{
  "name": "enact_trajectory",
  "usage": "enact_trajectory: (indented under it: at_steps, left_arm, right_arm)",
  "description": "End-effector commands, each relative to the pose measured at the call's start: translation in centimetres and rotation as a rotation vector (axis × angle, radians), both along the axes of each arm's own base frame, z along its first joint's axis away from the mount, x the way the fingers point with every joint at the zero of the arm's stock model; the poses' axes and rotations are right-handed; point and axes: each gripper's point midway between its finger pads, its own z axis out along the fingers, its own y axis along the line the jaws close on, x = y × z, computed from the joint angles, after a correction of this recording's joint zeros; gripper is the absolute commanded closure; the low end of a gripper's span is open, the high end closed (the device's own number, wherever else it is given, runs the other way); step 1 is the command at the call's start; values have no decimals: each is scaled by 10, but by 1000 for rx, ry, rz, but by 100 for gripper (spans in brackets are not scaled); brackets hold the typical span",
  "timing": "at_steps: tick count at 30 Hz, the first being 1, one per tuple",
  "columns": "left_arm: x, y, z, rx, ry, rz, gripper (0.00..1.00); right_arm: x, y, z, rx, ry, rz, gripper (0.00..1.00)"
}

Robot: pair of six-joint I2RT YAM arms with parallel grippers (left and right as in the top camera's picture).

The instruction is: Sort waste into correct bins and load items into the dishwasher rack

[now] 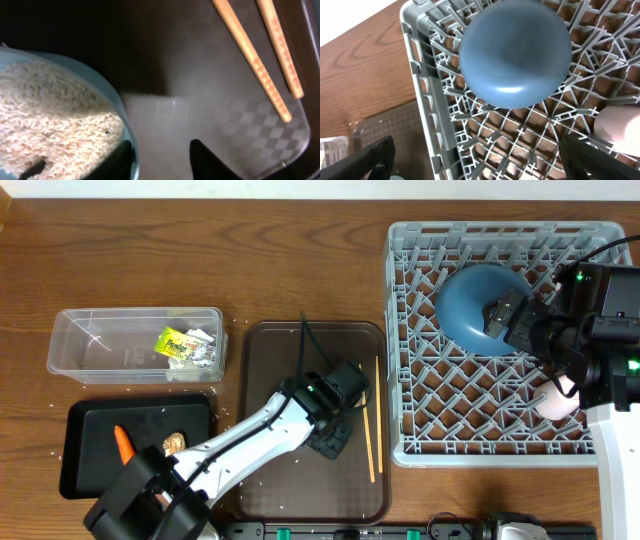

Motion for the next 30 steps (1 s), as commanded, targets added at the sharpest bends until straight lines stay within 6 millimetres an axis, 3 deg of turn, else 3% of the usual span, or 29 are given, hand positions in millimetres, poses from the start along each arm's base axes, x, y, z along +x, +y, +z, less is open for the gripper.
enact_trajectory:
  at_steps: [1, 12, 16, 19, 30]
  left_arm:
    - [-1, 4, -10, 32, 10, -24, 70]
    - [-7, 10, -31, 88, 59, -111, 71]
    - [-7, 11, -31, 89, 56, -151, 88]
    - [-7, 11, -33, 91, 59, -162, 94]
    - [-8, 12, -34, 96, 64, -171, 94]
  right_arm:
    - [-2, 2, 6, 27, -12, -7, 2]
    - [-2, 2, 6, 27, -10, -6, 2]
    - [-2, 2, 6, 27, -10, -6, 1]
    - [-2, 2, 6, 27, -10, -6, 1]
    - [-3, 2, 5, 27, -9, -6, 1]
